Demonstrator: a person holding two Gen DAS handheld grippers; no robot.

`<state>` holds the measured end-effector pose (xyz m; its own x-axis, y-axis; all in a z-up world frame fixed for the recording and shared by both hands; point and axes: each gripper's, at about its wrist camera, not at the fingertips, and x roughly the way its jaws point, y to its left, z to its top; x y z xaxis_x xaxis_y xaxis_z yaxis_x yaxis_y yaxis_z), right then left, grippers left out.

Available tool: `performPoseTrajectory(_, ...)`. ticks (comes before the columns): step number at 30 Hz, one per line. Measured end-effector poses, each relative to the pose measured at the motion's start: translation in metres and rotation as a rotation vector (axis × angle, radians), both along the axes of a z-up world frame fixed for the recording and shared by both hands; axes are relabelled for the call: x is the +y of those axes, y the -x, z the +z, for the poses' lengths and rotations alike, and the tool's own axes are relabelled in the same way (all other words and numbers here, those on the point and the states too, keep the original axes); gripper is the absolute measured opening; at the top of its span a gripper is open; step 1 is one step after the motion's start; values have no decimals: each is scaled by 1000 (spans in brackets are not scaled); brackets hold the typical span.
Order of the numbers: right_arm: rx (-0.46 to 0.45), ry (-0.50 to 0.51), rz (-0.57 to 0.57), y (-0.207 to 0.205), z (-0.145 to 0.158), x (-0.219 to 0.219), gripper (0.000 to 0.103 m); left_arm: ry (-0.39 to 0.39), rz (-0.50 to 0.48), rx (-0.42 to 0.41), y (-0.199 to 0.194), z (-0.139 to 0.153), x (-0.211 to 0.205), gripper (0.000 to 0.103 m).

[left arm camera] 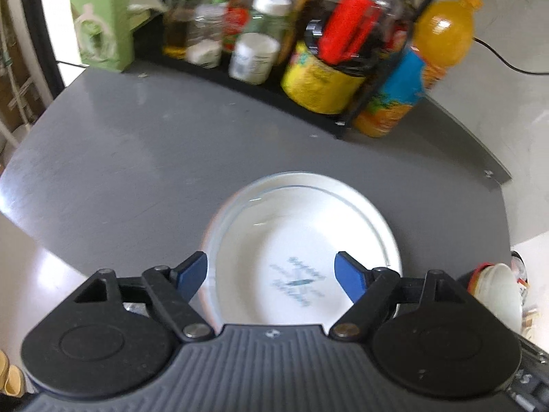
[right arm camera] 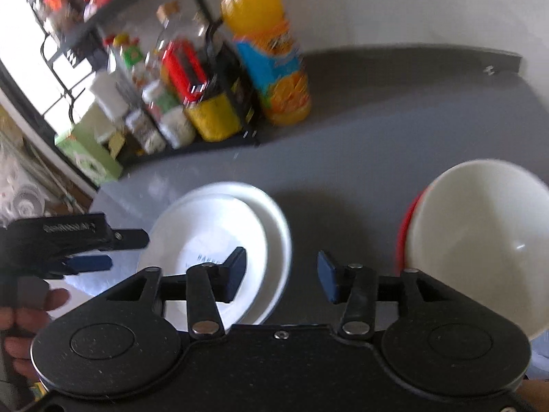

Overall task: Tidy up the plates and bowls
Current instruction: 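Move the right gripper toward the red bowl holding white bowls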

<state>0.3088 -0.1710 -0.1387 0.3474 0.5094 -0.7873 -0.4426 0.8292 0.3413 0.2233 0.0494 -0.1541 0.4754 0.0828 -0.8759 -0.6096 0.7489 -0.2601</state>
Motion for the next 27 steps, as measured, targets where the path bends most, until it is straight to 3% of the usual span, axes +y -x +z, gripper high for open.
performPoseTrajectory(9, -68, -7, -58, -29, 24, -61, 61, -16, -63, -32, -37, 22, -52, 90)
performPoseTrajectory(11, -75, -18, -77, -34, 28, -73, 76, -21, -86, -40, -43, 28, -65, 90)
performPoseTrajectory(12, -82, -18, -85, -36, 30, -79, 78, -23, -96, -46, -45, 31, -72, 90)
performPoseTrajectory(20, -93, -10, -147, -51, 35, -128, 82, -3, -182, -93, -72, 46, -129, 91)
performPoseTrajectory(27, -51, 14, -215, -62, 18, -168, 82, 31, -262, -73, -98, 29, -170, 91)
